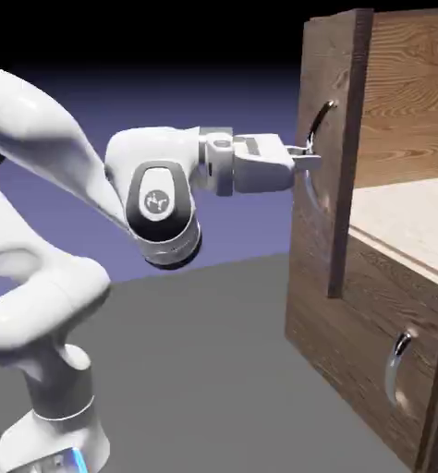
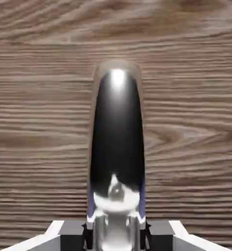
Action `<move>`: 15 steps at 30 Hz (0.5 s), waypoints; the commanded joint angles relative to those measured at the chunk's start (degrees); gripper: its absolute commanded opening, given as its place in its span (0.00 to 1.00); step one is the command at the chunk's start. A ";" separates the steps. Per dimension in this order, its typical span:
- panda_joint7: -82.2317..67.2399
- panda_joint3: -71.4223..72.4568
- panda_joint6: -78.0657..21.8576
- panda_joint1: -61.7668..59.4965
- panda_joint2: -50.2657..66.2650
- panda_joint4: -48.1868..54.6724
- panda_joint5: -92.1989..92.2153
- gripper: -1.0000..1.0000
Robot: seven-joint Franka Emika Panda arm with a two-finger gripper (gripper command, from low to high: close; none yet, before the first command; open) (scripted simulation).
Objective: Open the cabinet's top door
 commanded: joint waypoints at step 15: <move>28.70 -3.29 -17.88 2.10 -22.68 -4.08 -25.89 0.00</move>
